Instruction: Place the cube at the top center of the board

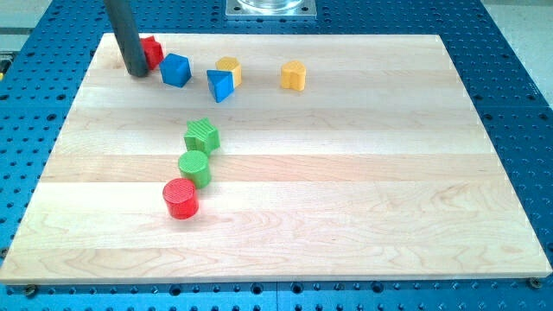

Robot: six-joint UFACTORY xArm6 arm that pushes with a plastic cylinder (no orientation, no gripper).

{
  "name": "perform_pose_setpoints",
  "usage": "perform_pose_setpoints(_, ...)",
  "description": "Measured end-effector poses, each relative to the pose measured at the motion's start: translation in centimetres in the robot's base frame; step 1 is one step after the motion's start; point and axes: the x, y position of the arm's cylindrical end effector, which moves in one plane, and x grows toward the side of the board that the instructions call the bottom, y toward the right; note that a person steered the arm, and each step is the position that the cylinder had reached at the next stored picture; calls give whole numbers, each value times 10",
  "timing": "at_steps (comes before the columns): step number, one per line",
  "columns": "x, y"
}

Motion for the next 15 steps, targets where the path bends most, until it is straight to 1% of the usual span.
perform_pose_setpoints(2,7,0)
perform_pose_setpoints(3,3,26)
perform_pose_setpoints(4,-9,76)
perform_pose_setpoints(5,-1,99)
perform_pose_setpoints(6,8,102)
perform_pose_setpoints(7,24,168)
perform_pose_setpoints(8,22,174)
perform_pose_setpoints(9,-2,203)
perform_pose_setpoints(10,-22,219)
perform_pose_setpoints(11,-14,292)
perform_pose_setpoints(12,-22,306)
perform_pose_setpoints(14,-28,248)
perform_pose_setpoints(15,-55,245)
